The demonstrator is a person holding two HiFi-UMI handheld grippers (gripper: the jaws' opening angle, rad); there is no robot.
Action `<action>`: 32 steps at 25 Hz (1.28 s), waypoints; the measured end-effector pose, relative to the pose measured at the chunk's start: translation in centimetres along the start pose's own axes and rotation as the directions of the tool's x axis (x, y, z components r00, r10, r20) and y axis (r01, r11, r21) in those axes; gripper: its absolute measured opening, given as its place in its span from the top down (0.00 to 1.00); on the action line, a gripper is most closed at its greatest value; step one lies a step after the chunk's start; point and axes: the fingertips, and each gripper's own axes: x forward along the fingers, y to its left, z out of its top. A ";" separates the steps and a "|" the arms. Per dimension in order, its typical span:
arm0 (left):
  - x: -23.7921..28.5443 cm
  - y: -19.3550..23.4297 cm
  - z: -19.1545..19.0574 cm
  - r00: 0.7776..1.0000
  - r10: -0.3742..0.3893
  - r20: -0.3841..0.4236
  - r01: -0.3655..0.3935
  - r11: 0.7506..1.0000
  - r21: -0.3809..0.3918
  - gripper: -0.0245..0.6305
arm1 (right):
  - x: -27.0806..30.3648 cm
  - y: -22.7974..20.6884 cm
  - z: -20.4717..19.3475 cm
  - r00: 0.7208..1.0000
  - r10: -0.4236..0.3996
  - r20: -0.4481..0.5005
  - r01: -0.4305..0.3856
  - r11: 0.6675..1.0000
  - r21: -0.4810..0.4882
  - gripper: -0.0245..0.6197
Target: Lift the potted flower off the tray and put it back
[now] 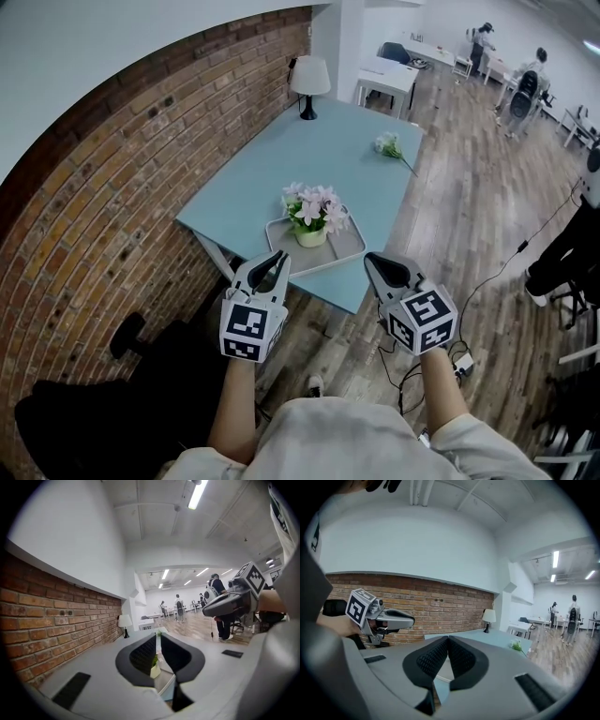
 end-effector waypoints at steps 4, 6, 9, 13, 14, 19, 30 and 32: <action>1.1 1.0 -0.9 0.999 -0.031 -0.014 0.031 0.999 -0.005 0.85 | 1.8 -0.2 -0.3 1.000 -0.009 -0.013 0.009 1.000 0.020 0.92; 1.7 1.5 -1.4 0.999 -0.038 -0.017 0.038 0.999 -0.009 0.84 | 2.6 -0.2 -0.6 1.000 -0.009 -0.020 0.009 1.000 0.026 0.92; 2.4 1.8 -2.2 0.998 -0.051 -0.030 0.051 0.999 -0.021 0.82 | 3.5 -0.1 -1.1 0.999 0.006 -0.039 -0.005 1.000 0.029 0.84; 3.3 1.8 -3.5 0.994 -0.093 -0.057 0.091 0.995 -0.031 0.79 | 4.6 -0.4 -1.6 0.998 0.002 -0.056 -0.001 1.000 0.013 0.79; 3.6 1.6 -3.9 0.992 -0.108 -0.067 0.106 0.994 -0.034 0.77 | 4.8 -0.6 -1.8 0.998 0.000 -0.057 0.000 1.000 0.016 0.79; 4.7 1.0 -5.9 0.982 -0.157 -0.109 0.152 0.987 -0.048 0.69 | 6.0 -0.7 -3.5 0.995 0.028 -0.091 -0.023 0.998 0.051 0.75; 8.1 1.7 -9.5 0.967 -0.188 -0.170 0.172 0.980 -0.105 0.63 | 10.2 -2.1 -7.4 0.981 0.092 -0.172 -0.080 0.994 0.074 0.70; 8.8 1.8 -10.3 0.964 -0.191 -0.184 0.171 0.978 -0.121 0.63 | 10.9 -2.6 -8.0 0.978 0.098 -0.182 -0.084 0.993 0.082 0.70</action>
